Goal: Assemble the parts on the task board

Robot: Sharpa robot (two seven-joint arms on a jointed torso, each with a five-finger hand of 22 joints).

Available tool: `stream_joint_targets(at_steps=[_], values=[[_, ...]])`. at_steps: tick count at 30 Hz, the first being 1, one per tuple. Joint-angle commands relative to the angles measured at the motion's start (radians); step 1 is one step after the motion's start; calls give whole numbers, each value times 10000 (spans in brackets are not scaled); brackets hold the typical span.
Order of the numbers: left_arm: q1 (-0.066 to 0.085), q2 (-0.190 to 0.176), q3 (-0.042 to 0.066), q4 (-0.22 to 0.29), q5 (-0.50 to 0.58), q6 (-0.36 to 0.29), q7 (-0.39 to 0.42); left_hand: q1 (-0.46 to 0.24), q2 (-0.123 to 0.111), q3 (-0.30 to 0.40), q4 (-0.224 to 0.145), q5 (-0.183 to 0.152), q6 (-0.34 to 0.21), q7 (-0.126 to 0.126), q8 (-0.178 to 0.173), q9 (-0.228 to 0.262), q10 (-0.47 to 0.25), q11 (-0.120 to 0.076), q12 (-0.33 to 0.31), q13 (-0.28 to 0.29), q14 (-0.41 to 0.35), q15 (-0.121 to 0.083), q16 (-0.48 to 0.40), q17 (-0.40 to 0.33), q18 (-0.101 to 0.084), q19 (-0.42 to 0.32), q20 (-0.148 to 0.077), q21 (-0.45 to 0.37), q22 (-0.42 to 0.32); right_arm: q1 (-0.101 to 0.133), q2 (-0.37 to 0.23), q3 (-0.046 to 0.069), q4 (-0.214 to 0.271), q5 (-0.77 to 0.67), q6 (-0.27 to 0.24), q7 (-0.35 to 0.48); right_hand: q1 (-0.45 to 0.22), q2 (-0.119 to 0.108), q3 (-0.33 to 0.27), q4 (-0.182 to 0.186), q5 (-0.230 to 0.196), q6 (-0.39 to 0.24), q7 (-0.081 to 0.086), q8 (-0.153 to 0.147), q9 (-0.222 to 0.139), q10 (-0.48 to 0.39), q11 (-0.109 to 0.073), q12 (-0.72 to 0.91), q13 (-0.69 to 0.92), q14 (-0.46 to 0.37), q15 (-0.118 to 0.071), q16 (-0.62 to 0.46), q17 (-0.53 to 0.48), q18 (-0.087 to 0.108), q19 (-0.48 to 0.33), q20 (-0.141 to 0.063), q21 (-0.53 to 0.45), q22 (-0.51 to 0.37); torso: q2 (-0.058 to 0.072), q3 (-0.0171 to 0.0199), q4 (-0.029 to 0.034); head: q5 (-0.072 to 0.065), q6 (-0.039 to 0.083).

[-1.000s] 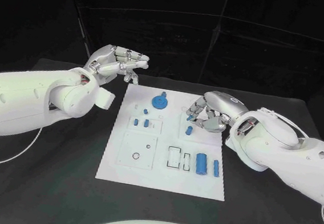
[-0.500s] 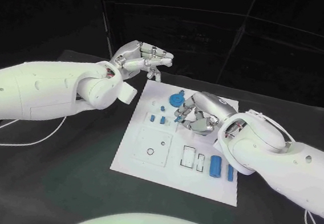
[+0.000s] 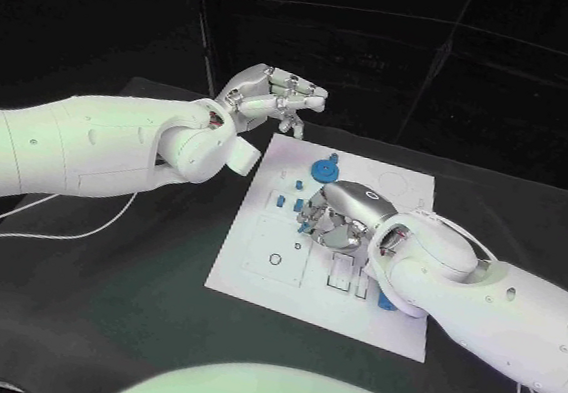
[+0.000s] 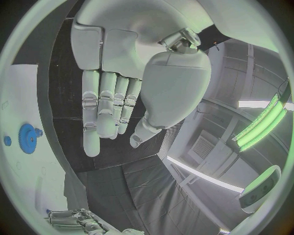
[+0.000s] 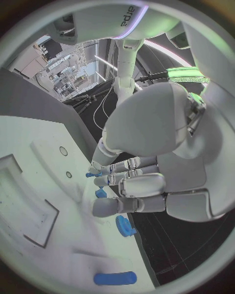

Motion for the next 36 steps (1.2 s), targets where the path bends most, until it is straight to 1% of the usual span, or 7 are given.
stream_joint_targets(at_steps=[1, 8, 15, 22, 25, 29, 36], values=[[15, 17, 7, 21, 47, 100, 82, -37, 32, -54, 22, 10, -52, 3, 39, -14, -80, 5, 67, 9, -75, 0, -11, -10, 135, -8, 74, -68, -9, 1, 49, -17, -58, -525, 483, 146, 15, 103, 44, -11, 48, -18, 9, -36, -9, 5, 31, -43, -2, 394, -23, 34, -10, 31, 8, -20, -21, -8, -6, -1, 0, -2, -36], [15, 32, 7, 7, 47, 110, 70, -37, 32, -54, 22, 10, -52, 3, 39, -14, -80, 5, 67, 9, -75, 0, -11, -10, 135, -8, 74, -68, -9, -33, 80, -54, -17, -662, 714, 159, 13, 97, 41, -17, 46, -20, 12, -39, -10, 5, 33, -46, -1, 393, -22, 33, -12, 32, 2, -20, -27, -20, 8, 12, -12, 26, -90], [14, 39, 7, -7, 47, 117, 58, -24, 49, -68, 27, 21, -61, 5, 41, -14, -94, 6, 79, 11, -82, 1, -10, -26, 137, -5, 76, -76, -16, -47, 70, -88, -25, -808, 828, 159, 13, 97, 41, -17, 46, -20, 12, -39, -10, 5, 33, -46, -1, 393, -22, 33, -12, 32, 2, -20, -27, -20, 0, -4, -1, -2, -125], [16, 19, 7, 12, 47, 111, 41, -24, 49, -68, 27, 21, -61, 5, 41, -14, -94, 6, 79, 11, -82, 1, -10, -26, 137, -5, 76, -76, -16, -59, 101, -107, -30, -864, 902, 191, 13, 97, 41, -17, 46, -20, 12, -39, -10, 5, 33, -46, -1, 393, -22, 33, -12, 32, 2, -20, -27, -20, 12, 3, 5, 3, -154], [16, 12, 7, 16, 47, 108, 27, -24, 49, -68, 27, 21, -61, 5, 41, -14, -94, 6, 79, 11, -82, 1, -10, -26, 137, -5, 76, -76, -16, -63, 121, -115, -69, -895, 912, 205, 13, 97, 41, -17, 46, -20, 12, -39, -10, 5, 33, -46, -1, 393, -22, 33, -12, 32, 2, -20, -27, -20, 5, 7, 6, 6, -192], [16, 6, 7, 17, 47, 107, 17, -24, 49, -68, 27, 21, -61, 5, 41, -14, -94, 6, 79, 11, -82, 1, -10, -26, 137, -5, 76, -76, -16, -66, 142, -121, -133, -949, 912, 211, 14, 94, 40, -26, 44, -19, 15, -43, -9, 10, 35, -50, 0, 393, -20, 35, -9, 30, 6, -19, -22, -9, -4, -3, -2, 5, -214], [16, 9, 7, 21, 47, 115, 4, -24, 49, -68, 27, 21, -61, 5, 41, -14, -94, 6, 79, 11, -82, 1, -10, -26, 137, -5, 76, -76, -16, -69, 198, -127, -243, -1016, 988, 198, 14, 94, 40, -26, 44, -19, 15, -43, -9, 10, 35, -50, 0, 393, -20, 35, -9, 30, 6, -19, -22, -9, -3, -5, -1, 3, -242]])
